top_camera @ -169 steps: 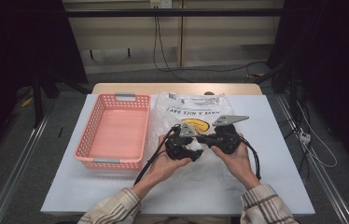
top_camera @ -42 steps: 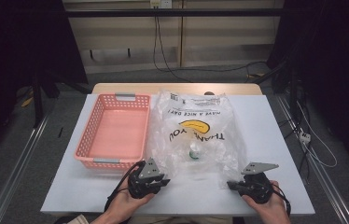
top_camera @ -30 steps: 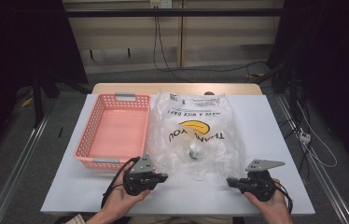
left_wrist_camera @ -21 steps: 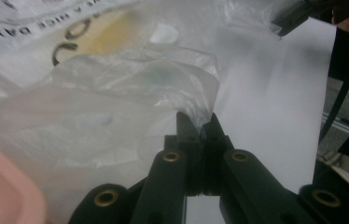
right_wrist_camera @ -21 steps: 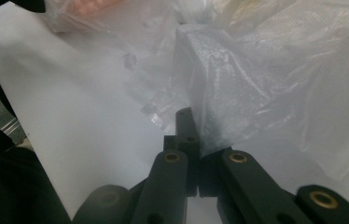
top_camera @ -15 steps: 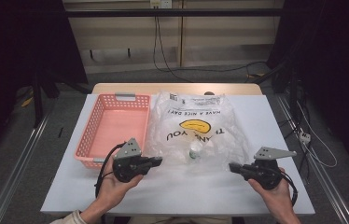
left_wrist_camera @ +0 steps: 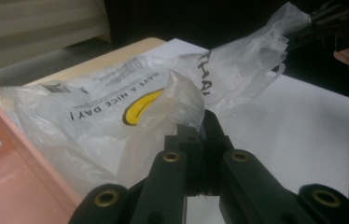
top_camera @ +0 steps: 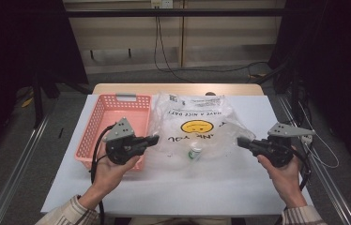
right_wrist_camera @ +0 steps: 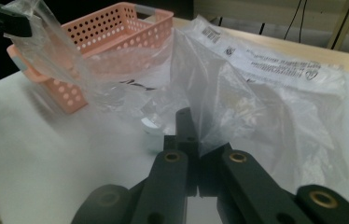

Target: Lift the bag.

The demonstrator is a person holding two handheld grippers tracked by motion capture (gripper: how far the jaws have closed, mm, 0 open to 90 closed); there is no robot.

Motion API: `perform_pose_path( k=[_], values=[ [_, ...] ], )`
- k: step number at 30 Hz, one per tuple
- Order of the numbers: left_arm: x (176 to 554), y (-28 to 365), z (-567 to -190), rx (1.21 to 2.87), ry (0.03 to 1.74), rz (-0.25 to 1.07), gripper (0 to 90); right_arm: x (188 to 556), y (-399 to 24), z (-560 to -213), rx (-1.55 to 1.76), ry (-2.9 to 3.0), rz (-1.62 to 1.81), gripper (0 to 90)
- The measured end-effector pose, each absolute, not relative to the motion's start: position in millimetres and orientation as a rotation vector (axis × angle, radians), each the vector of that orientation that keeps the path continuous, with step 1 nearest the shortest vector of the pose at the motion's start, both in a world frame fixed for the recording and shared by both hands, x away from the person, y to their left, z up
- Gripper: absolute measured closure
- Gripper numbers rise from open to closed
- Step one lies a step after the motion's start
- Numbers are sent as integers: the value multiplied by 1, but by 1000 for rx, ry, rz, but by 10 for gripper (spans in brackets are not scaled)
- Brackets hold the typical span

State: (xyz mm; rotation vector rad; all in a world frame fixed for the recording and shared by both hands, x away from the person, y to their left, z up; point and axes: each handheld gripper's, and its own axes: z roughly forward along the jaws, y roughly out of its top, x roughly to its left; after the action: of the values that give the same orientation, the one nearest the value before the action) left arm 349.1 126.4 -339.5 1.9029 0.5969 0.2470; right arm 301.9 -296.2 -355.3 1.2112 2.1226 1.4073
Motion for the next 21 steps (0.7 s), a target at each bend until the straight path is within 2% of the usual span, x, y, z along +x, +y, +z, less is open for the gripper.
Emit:
perform_pose_path(
  k=[9,21],
  values=[
    [358,135,-314,1811,604,301,900,323,-295,-337,1182,2080,1400,900],
    [376,138,-270,1732,600,376,900,342,-295,-285,1106,1982,1440,900]
  ],
)
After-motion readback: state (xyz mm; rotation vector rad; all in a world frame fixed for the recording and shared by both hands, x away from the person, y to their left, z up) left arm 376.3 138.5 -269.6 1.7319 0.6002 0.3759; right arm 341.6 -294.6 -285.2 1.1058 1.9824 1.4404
